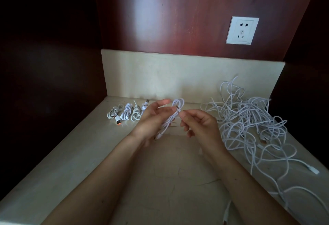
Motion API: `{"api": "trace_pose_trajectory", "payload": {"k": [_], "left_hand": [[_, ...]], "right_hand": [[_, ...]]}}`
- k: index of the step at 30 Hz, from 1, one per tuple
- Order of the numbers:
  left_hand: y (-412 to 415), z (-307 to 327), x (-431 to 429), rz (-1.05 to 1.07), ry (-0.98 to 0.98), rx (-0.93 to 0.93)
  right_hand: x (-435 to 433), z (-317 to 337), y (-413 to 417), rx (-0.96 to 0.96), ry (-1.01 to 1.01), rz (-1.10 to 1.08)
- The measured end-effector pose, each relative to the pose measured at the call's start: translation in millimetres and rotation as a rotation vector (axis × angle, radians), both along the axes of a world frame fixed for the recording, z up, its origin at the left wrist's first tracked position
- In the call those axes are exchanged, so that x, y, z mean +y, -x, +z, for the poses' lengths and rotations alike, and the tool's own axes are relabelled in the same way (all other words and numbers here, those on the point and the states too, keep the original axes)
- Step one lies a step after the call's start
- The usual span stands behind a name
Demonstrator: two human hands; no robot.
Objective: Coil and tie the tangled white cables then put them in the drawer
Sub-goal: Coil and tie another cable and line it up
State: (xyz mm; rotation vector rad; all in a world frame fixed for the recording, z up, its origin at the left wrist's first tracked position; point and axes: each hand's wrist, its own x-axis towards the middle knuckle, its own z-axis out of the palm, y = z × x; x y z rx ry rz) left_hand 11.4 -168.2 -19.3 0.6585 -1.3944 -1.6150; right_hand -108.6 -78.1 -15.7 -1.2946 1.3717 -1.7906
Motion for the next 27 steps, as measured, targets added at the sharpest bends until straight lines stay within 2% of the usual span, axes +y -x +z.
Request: {"api": "trace_pose_trajectory", "payload": {"k": [4,6,17,22,27], "left_hand": [[-0.2,-0.2,0.3,-0.173,-0.008,0.042],[-0.4,-1.9,-0.8,-0.195,0.023,0.033],[1.3,-3.1,3.1,-0.027,0.263,0.029],[0.8,-4.7,2.2,0.060,0.435,-0.080],[0.8,-3.2,2.4,0.049,0.560,-0.137]], "right_hand": [[-2.0,-1.7,-0.4,0.009,0.009,-0.052],[-1.8,-0.8,-1.1,0.002,0.000,-0.065],[-3.3,-1.7,3.2,-0.021,-0.047,-0.133],[-2.9,-0.6,7.8,-0.028,-0.121,-0.089],[-2.5,0.9,10.2,-0.037,-0.186,-0.060]]}}
